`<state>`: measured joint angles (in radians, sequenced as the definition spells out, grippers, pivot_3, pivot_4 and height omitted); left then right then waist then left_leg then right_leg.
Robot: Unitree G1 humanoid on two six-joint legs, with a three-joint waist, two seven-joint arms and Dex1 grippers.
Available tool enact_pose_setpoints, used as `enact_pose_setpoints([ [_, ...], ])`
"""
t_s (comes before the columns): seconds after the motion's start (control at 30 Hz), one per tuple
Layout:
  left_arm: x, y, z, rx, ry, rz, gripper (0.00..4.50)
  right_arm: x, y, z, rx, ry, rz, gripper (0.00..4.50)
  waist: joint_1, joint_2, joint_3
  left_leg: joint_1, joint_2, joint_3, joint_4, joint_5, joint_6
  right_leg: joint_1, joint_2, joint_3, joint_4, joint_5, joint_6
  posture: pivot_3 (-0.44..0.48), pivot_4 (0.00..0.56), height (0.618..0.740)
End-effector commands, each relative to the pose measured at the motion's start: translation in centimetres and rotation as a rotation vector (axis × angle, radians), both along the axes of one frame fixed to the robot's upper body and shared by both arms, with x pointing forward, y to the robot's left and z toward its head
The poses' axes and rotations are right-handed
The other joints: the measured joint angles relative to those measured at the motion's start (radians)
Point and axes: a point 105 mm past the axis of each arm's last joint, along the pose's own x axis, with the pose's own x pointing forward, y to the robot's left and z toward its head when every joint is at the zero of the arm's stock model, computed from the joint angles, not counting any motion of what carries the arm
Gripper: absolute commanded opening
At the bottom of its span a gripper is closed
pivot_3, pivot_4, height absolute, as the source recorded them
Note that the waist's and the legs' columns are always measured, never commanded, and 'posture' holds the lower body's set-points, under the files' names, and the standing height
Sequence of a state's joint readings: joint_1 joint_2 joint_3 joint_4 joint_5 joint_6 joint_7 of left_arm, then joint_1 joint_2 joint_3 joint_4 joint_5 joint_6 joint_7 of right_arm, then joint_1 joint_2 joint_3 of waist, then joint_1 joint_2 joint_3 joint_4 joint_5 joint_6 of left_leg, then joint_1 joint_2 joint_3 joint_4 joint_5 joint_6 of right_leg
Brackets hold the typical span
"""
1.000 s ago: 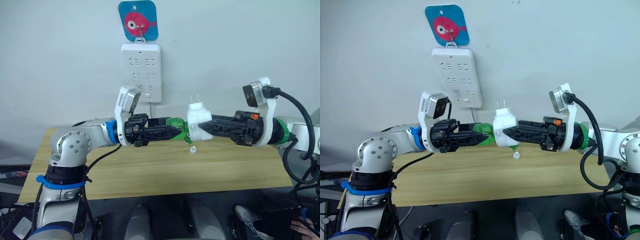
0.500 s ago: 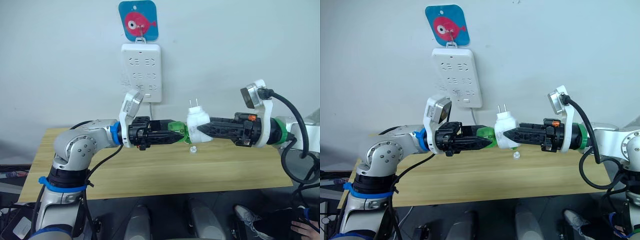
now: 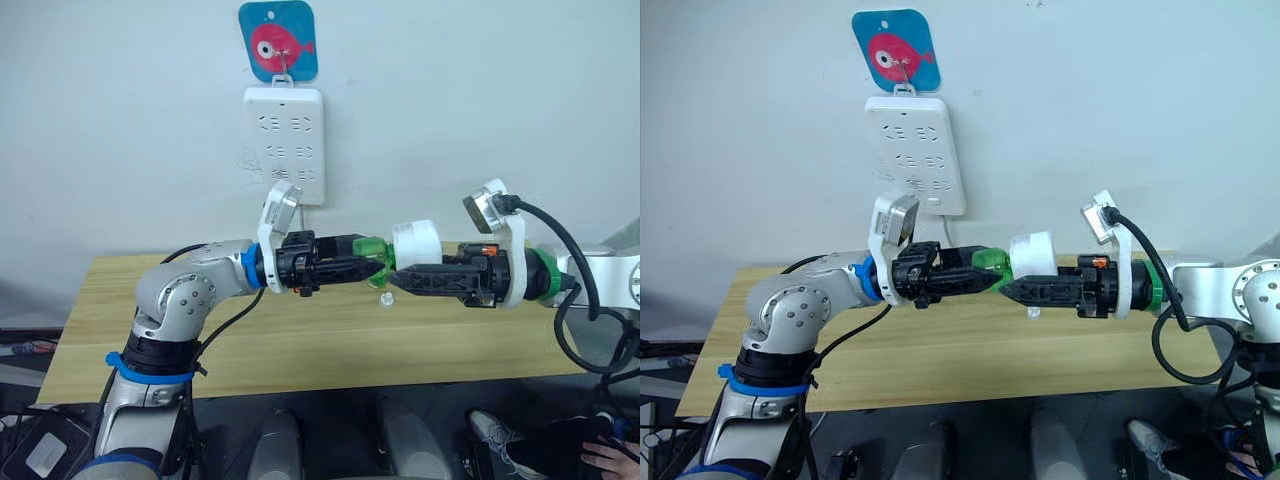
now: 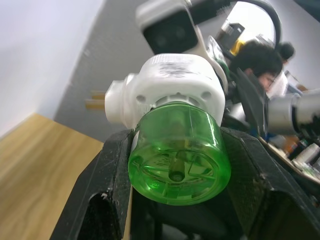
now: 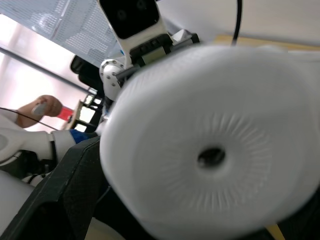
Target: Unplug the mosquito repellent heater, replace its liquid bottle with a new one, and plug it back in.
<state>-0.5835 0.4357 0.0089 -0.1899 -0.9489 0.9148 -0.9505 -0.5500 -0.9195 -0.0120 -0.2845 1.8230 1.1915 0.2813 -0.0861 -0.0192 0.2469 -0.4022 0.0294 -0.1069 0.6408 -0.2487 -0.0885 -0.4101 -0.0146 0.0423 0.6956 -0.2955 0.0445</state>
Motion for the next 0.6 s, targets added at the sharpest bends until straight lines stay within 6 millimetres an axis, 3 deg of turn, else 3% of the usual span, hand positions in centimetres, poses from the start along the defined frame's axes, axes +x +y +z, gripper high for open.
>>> enact_pose_setpoints([
  [0.03, 0.8, 0.4, 1.5, -0.056, -0.035, 0.053, 2.30, -2.0, -0.6, -0.4, -0.100, -0.162, 0.058, 4.50, 0.003, 0.000, 0.000, 0.000, 0.000, 0.000, 0.000, 0.000, 0.000, 0.000, 0.000, 0.000, 0.000, 0.000, 0.000, -0.144, 0.212, 0.725],
  [0.07, 1.0, 0.4, 1.6, -0.057, -0.034, 0.059, 2.30, -2.4, -0.7, -1.1, -0.157, -0.215, 0.071, 4.50, 0.004, 0.000, 0.000, 0.000, 0.000, -0.001, 0.000, 0.000, 0.000, 0.000, 0.000, -0.001, -0.001, 0.000, 0.000, -0.148, 0.209, 0.725],
  [0.17, 1.0, 0.5, 1.7, -0.059, -0.021, 0.048, 2.30, -2.5, -1.3, -2.3, -0.205, -0.367, 0.049, 3.91, 0.003, 0.000, 0.000, 0.000, 0.000, -0.001, -0.001, 0.000, 0.000, 0.000, 0.000, -0.001, -0.003, 0.000, 0.001, -0.153, 0.207, 0.725],
  [0.27, 0.1, 0.8, 1.9, -0.051, 0.023, -0.030, 2.30, -1.8, -2.9, -3.5, -0.233, -0.344, 0.029, 2.78, 0.002, 0.000, 0.000, 0.000, 0.000, 0.000, 0.000, 0.000, 0.000, 0.001, 0.000, 0.000, -0.004, -0.002, 0.006, -0.162, 0.203, 0.725],
  [0.5, -2.0, 1.8, 2.5, -0.022, 0.128, -0.192, 2.30, 3.2, -5.6, -3.3, -0.281, -0.494, -0.103, 0.17, -0.010, 0.000, 0.000, 0.001, 0.000, 0.002, 0.004, 0.000, 0.000, 0.002, 0.000, 0.002, -0.002, -0.001, 0.008, -0.172, 0.195, 0.725],
  [0.6, -2.4, 1.7, 2.5, -0.002, 0.148, -0.224, 2.30, 4.2, -4.6, -2.6, -0.245, -0.539, -0.086, 0.00, -0.013, 0.000, 0.000, 0.002, 0.000, 0.001, 0.004, 0.000, 0.000, 0.002, 0.001, 0.002, -0.001, -0.001, 0.008, -0.169, 0.195, 0.725],
])
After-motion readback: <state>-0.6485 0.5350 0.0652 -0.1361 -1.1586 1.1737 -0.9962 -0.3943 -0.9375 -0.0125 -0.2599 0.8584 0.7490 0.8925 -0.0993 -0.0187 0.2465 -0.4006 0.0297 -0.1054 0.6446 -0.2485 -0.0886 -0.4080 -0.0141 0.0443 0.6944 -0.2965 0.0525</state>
